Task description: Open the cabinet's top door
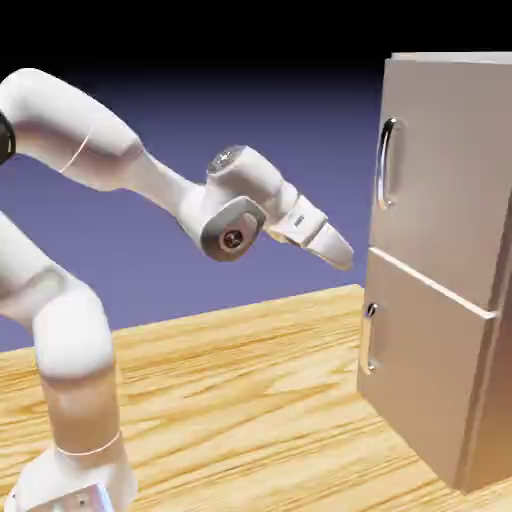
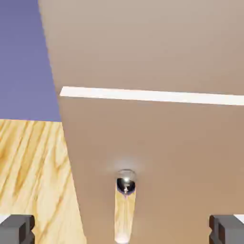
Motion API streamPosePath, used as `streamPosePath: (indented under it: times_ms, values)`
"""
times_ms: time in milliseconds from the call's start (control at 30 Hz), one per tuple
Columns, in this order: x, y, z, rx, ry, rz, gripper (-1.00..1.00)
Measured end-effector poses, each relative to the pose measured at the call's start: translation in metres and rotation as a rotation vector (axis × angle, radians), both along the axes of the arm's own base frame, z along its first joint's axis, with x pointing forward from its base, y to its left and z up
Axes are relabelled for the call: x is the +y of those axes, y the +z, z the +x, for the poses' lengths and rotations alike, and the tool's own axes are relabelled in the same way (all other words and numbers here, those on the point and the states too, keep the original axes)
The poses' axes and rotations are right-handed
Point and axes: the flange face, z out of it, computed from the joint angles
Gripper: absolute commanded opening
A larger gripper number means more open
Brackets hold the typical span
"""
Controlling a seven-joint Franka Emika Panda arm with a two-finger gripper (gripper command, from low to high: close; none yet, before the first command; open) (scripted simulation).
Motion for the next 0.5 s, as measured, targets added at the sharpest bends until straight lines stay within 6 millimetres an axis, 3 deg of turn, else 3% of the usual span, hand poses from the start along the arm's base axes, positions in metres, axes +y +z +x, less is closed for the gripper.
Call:
streamPosePath:
  times_ms: [267,500]
  values:
    - [-0.026,0.043,-0.013,-0.088,-0.385,0.391,1.00]
    - [-0.037,0.073,-0.028,-0.175,-0.661,0.752,1.00]
